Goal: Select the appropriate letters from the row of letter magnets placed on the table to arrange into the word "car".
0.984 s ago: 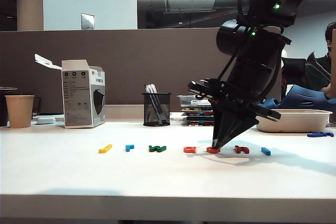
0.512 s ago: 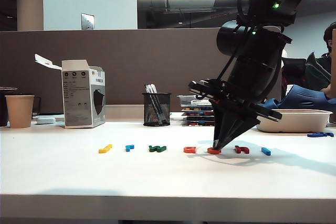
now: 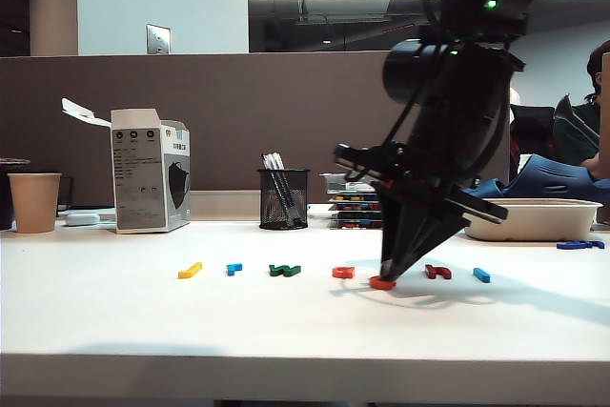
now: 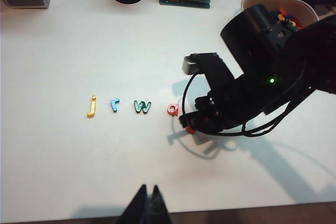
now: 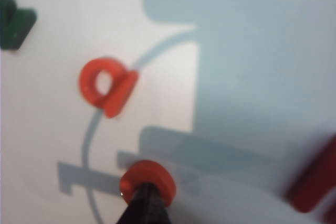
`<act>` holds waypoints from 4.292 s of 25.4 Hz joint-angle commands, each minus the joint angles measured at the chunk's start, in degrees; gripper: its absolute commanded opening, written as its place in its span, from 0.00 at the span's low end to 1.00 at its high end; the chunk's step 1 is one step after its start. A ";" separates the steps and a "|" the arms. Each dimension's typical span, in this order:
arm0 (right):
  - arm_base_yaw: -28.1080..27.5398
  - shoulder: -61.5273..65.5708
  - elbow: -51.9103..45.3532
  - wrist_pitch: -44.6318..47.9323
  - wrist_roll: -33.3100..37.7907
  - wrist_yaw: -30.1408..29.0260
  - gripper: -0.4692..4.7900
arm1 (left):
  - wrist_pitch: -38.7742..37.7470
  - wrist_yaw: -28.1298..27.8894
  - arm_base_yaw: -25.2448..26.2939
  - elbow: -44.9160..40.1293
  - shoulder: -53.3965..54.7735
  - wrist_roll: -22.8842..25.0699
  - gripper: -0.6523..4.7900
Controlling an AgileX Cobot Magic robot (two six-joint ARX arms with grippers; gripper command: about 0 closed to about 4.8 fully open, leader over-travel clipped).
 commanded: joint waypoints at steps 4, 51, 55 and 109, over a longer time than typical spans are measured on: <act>4.92 0.81 -0.81 -2.29 0.11 0.42 0.08 | 0.31 -0.44 0.00 0.15 -0.11 0.07 0.11; 15.87 3.34 5.70 5.95 6.40 -4.74 0.08 | 0.31 -0.44 0.00 0.15 -0.11 0.07 0.11; 15.85 3.30 6.45 4.72 5.31 -4.92 0.08 | 0.31 -0.42 0.00 0.15 -0.11 0.07 0.11; 0.17 11.15 23.74 -13.35 -0.42 -1.86 0.08 | 0.31 -0.44 0.00 0.15 -0.11 0.07 0.11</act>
